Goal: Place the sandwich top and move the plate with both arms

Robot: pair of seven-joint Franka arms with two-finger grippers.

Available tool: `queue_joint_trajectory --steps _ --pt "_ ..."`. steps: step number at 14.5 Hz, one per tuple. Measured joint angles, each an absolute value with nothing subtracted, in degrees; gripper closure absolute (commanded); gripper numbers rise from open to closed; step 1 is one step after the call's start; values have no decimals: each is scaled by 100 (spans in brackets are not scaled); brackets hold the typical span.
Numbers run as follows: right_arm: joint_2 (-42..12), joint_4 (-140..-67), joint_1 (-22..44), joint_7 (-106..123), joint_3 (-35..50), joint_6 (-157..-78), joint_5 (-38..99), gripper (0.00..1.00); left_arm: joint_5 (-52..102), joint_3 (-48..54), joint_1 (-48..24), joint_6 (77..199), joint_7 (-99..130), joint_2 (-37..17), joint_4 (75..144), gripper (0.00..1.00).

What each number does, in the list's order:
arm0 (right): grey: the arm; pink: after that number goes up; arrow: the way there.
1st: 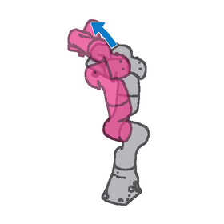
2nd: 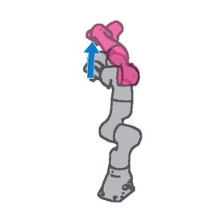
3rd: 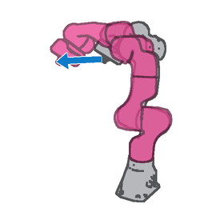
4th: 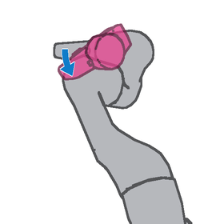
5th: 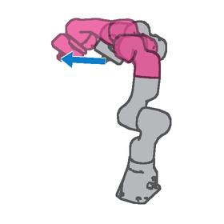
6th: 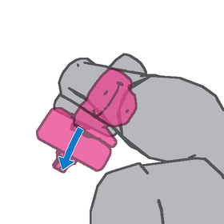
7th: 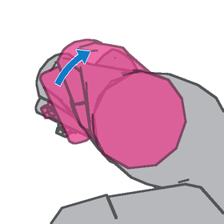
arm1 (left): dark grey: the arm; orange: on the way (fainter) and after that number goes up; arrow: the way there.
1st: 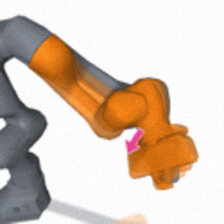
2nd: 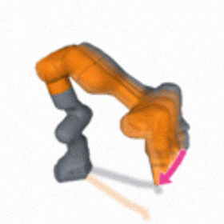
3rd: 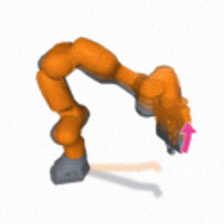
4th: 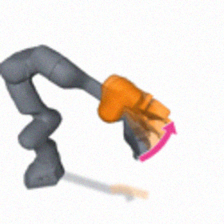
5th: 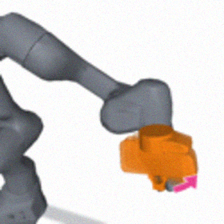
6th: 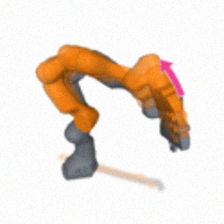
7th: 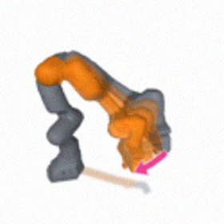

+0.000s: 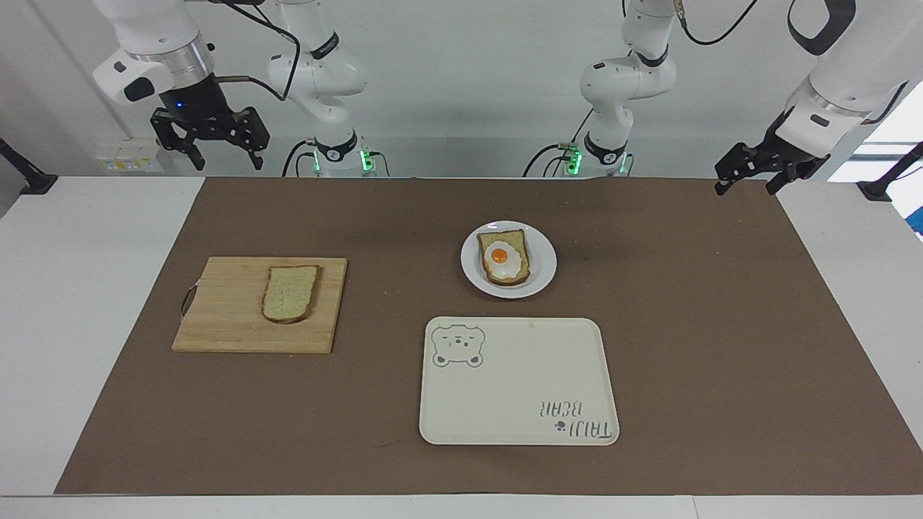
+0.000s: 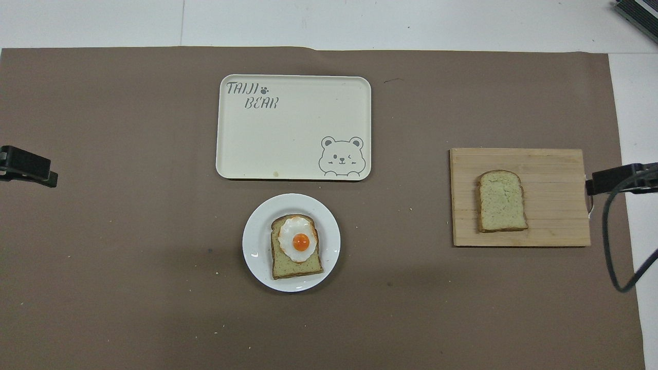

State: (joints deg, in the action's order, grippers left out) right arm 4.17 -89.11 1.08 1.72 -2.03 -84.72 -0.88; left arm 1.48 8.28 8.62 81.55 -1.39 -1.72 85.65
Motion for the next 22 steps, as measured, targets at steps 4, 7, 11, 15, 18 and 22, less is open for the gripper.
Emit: queue_joint_trajectory --steps 4,7,11,15,18,22 --pt "417 -8911 107 172 -204 -8472 -88 0 148 828 862 8155 -139 -172 8565 0" --pt "417 -8911 107 172 -204 -8472 -88 0 148 828 862 8155 -139 -172 8565 0" --pt "417 -8911 107 172 -204 -8472 -88 0 148 828 862 8155 -139 -172 8565 0" --pt "417 -8911 107 172 -204 -8472 -88 0 148 828 862 8155 -139 -172 8565 0" --pt "417 -8911 107 173 -204 -8472 -88 0 148 828 862 8155 -139 -172 8565 0" --pt "417 -8911 107 172 -204 -8472 -88 0 148 828 862 8155 -139 -172 8565 0"
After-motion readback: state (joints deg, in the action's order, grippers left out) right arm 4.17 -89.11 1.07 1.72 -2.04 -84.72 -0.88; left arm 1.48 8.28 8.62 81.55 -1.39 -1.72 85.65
